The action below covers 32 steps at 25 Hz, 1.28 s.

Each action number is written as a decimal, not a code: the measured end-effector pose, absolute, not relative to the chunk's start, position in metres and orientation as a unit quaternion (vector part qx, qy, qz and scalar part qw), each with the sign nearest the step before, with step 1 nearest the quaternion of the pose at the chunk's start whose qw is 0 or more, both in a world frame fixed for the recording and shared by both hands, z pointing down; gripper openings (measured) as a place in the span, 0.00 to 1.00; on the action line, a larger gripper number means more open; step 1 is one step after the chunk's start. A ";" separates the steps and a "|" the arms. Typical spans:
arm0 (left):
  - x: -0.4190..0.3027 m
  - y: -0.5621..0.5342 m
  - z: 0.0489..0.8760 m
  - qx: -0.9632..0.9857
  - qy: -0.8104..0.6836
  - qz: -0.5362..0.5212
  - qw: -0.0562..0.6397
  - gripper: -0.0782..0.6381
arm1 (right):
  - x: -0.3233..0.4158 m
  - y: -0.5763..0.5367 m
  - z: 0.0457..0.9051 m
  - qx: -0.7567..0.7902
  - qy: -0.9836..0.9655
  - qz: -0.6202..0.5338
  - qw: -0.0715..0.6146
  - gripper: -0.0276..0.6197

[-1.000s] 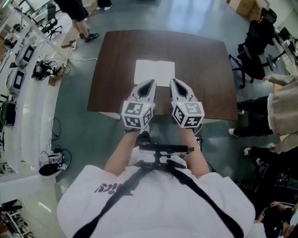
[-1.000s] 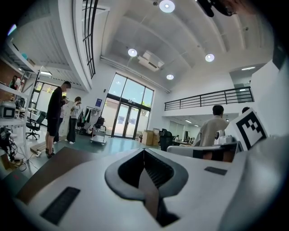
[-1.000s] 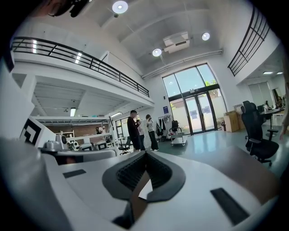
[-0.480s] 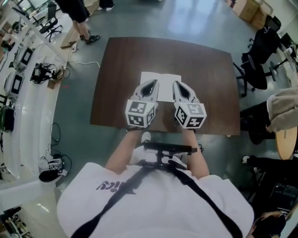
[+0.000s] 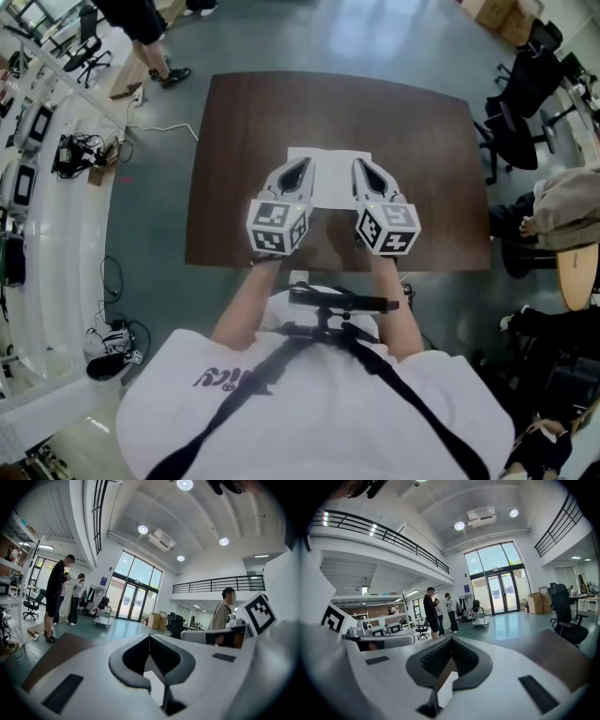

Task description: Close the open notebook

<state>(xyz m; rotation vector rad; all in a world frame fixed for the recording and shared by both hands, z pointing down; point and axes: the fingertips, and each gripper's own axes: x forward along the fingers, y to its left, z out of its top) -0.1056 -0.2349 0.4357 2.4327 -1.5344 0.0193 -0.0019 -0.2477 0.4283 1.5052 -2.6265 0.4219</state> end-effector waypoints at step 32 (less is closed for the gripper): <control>-0.116 -0.197 0.694 0.667 -0.516 -0.050 0.535 0.43 | 0.006 -0.273 0.546 0.460 -0.855 0.211 0.111 0.05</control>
